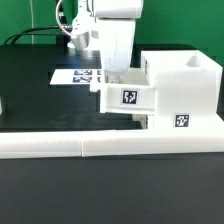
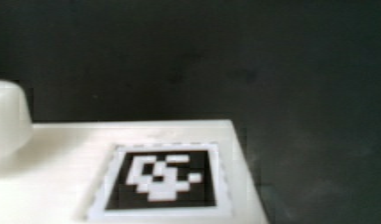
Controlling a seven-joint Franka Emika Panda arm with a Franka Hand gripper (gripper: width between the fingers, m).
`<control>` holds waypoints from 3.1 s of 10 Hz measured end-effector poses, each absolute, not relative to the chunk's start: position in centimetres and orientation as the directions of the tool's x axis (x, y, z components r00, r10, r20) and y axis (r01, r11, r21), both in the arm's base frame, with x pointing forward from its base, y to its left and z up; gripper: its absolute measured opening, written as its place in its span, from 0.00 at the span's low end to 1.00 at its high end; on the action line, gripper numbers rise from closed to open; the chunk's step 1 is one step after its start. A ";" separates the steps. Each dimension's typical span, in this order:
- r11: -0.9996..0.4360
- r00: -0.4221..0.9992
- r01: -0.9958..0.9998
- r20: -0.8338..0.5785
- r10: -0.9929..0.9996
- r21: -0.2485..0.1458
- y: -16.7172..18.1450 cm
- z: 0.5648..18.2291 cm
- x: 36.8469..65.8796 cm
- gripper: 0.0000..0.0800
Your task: Assemble drawer
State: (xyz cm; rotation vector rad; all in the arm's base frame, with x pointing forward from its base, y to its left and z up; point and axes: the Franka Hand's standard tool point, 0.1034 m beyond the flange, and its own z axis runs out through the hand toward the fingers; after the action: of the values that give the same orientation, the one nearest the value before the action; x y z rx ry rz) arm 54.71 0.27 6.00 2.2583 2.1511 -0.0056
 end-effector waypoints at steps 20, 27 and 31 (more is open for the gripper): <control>0.060 -0.060 0.998 -0.045 0.997 0.011 0.8 5.6 55.5 0.05; 0.004 -0.005 1.000 -0.052 0.999 -0.004 1.7 5.9 55.2 0.29; 0.002 -0.002 1.000 -0.068 0.998 -0.005 1.5 8.3 55.6 0.80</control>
Offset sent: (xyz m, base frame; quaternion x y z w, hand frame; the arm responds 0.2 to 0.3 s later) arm 0.0009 0.0101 -0.0043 0.0008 0.0191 -0.0388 0.9991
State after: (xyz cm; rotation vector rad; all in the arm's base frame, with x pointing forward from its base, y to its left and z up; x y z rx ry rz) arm 55.61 1.46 8.31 2.1867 2.1916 -0.0804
